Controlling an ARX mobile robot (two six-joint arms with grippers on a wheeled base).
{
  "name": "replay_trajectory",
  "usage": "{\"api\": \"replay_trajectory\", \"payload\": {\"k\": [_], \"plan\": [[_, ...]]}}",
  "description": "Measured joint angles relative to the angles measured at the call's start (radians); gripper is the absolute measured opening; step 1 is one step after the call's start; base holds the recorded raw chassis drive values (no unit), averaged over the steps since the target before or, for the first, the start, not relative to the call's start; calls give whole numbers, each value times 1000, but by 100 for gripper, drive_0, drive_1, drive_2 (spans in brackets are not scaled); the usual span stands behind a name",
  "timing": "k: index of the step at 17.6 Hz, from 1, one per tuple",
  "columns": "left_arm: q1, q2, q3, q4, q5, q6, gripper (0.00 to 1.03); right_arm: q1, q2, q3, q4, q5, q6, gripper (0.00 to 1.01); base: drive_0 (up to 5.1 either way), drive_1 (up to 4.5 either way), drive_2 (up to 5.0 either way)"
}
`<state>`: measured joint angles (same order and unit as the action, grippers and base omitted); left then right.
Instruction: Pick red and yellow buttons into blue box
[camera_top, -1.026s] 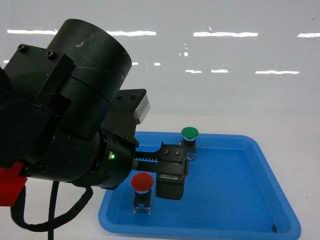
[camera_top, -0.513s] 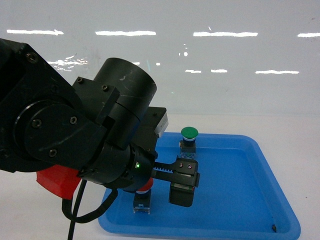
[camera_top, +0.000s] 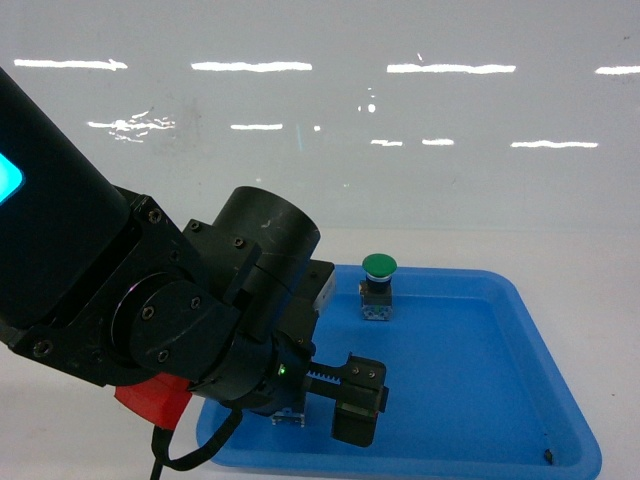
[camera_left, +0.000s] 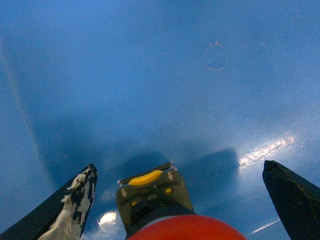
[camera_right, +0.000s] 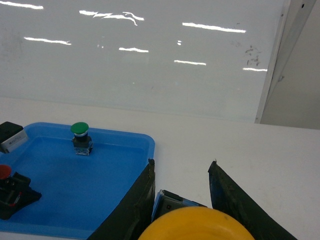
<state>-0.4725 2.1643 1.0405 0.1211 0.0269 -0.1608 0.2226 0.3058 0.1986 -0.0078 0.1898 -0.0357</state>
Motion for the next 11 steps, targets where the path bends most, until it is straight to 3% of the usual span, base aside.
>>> {"api": "replay_trajectory", "payload": {"k": [4,11], "plan": [[17,6,5,18,-2,8,98,0,0,0,0,0,0,30,0,0,0],[18,33,15,17,-15,25,50,0,0,0,0,0,0,30,0,0,0]]}}
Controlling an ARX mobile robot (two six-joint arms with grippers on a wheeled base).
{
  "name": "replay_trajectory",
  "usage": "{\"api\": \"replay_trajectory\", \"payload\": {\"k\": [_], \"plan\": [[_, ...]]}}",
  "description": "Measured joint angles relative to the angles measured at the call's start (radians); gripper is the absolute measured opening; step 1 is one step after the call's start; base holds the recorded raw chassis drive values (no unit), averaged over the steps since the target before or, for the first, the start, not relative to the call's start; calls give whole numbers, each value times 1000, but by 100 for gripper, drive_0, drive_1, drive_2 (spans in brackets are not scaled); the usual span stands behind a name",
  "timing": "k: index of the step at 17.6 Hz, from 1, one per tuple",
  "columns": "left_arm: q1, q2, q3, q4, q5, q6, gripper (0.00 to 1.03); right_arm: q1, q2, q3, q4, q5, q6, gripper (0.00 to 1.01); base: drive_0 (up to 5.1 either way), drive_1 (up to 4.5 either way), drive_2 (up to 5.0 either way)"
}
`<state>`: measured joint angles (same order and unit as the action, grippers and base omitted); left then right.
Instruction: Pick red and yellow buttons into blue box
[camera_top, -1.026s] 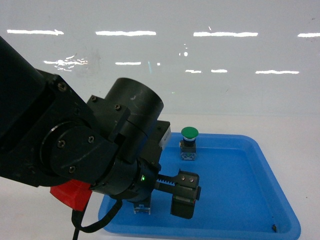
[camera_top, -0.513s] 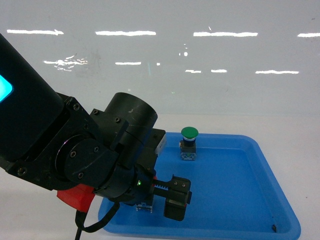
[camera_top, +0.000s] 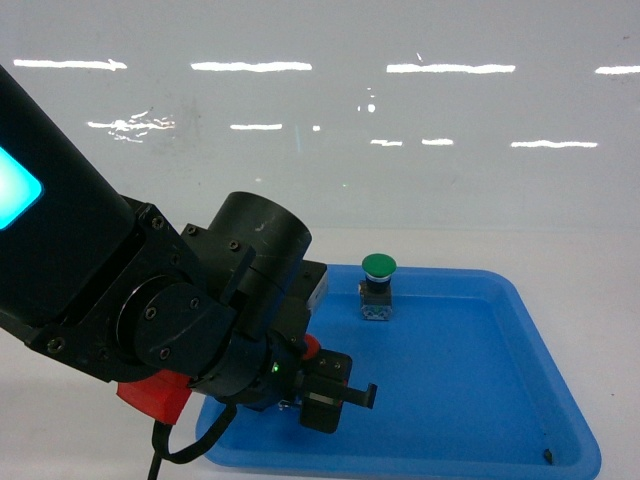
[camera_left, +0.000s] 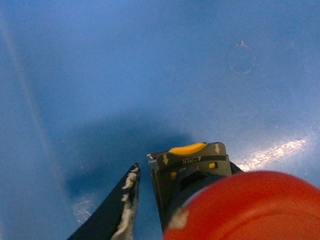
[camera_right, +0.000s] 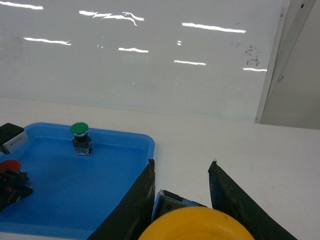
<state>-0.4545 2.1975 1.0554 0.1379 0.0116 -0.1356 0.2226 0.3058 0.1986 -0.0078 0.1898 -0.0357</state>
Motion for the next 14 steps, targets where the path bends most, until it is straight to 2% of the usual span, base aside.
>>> {"api": "replay_trajectory", "payload": {"k": [2,3,7,10,14], "plan": [[1,6,2,6,-3,13,32,0,0,0,0,0,0,30,0,0,0],[4,6,1,21,-7,16,26,0,0,0,0,0,0,30,0,0,0],[15,6,-21,78,-16,29,25,0,0,0,0,0,0,30,0,0,0],[38,-90,-135,112,-50,30,25,0,0,0,0,0,0,30,0,0,0],[55,-371,-262,122,-119,-15,25,0,0,0,0,0,0,30,0,0,0]]}}
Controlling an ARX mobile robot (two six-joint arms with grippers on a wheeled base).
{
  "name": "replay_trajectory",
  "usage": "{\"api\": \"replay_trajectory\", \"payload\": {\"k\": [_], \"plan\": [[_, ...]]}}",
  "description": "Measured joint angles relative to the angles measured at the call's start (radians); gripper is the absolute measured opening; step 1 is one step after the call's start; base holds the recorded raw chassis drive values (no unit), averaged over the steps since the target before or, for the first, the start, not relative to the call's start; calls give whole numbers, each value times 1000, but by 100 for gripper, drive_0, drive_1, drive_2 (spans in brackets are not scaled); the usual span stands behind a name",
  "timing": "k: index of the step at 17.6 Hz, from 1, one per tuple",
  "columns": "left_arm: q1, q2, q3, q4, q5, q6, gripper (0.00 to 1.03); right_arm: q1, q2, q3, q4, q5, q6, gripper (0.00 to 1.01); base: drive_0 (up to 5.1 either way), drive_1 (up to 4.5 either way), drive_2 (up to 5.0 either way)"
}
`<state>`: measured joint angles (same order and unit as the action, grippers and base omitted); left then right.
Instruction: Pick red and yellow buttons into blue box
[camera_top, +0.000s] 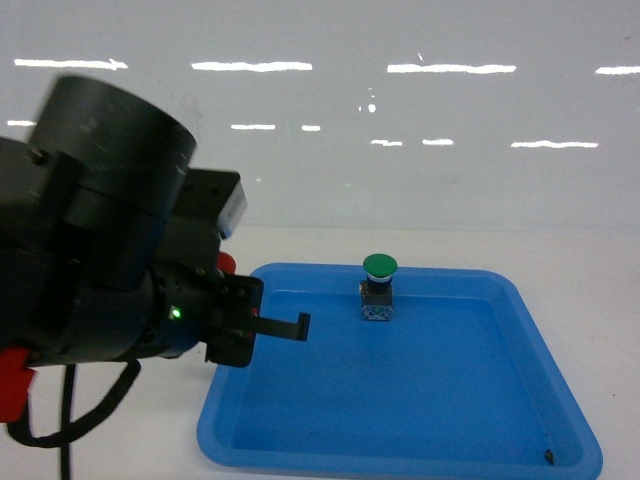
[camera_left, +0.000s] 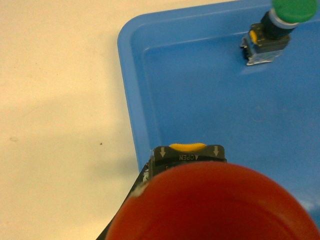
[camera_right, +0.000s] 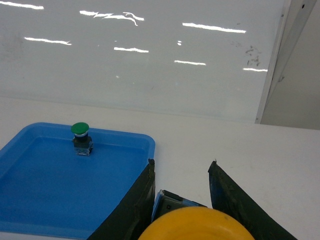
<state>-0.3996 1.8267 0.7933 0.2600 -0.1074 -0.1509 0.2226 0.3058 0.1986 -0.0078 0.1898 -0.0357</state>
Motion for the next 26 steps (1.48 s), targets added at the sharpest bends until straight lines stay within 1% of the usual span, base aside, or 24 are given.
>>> {"api": "replay_trajectory", "payload": {"k": [1,2,3,4,5,6,12,26], "plan": [[-13,-63,-32,-19,-18,-11,25,0,0,0,0,0,0,30,0,0,0],[-38,-119,-76,-22,-50,-27,25,0,0,0,0,0,0,30,0,0,0],[-74,-183,-124,-37,-88,-42,25,0,0,0,0,0,0,30,0,0,0],[-151,-306,-193,-58,-153,-64,25,0,0,0,0,0,0,30,0,0,0],[-214,-362,-198,-95,-166,-105,25,0,0,0,0,0,0,30,0,0,0],[-220,-291,-155,-102,-171,-113,25,0,0,0,0,0,0,30,0,0,0],[-220,-284,-150,-102,-171,-113,25,0,0,0,0,0,0,30,0,0,0],[-219,-285,-149,-101,-175,-115,25,0,0,0,1,0,0,30,490,-262,-231]]}}
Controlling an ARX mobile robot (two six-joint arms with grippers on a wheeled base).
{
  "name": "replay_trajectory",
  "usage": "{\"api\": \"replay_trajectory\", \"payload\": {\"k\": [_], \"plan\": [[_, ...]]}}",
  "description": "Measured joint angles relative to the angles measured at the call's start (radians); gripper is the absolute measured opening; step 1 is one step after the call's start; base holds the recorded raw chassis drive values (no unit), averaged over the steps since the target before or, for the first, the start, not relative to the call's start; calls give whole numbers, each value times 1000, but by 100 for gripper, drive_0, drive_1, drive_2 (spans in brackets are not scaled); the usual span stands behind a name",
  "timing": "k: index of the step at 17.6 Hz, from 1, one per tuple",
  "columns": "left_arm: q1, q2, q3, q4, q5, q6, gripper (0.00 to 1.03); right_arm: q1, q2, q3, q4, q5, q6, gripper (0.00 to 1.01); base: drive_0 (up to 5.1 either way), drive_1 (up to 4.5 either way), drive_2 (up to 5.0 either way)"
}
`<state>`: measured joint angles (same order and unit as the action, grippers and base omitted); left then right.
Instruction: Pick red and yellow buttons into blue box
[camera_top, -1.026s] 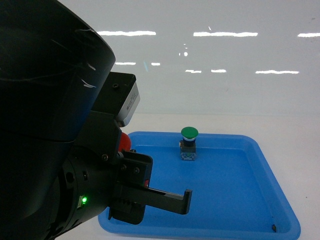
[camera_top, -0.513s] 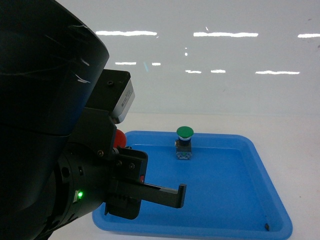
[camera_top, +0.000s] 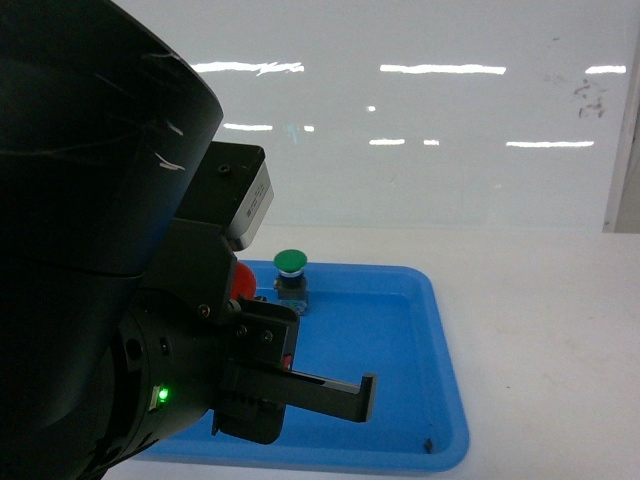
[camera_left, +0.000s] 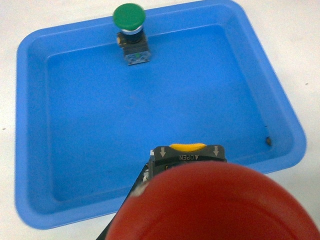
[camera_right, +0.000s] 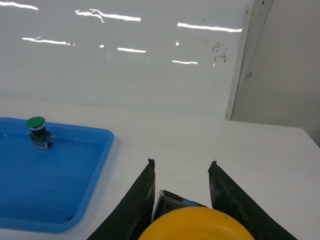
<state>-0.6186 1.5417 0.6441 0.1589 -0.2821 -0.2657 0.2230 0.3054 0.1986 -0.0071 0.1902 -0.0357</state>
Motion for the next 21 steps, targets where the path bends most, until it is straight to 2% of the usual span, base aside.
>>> {"api": "replay_trajectory", "payload": {"k": [3,9,21], "plan": [[-1,0,0,-1,2,0,25,0,0,0,-1,0,0,30,492,-249,-249],[-2,-1,2,0,2,0,25,0,-1,-2,0,0,0,30,354,-478,100],[-4,-2,2,-2,2,0,25,0,0,-2,0,1,0,30,504,-241,-241]]}}
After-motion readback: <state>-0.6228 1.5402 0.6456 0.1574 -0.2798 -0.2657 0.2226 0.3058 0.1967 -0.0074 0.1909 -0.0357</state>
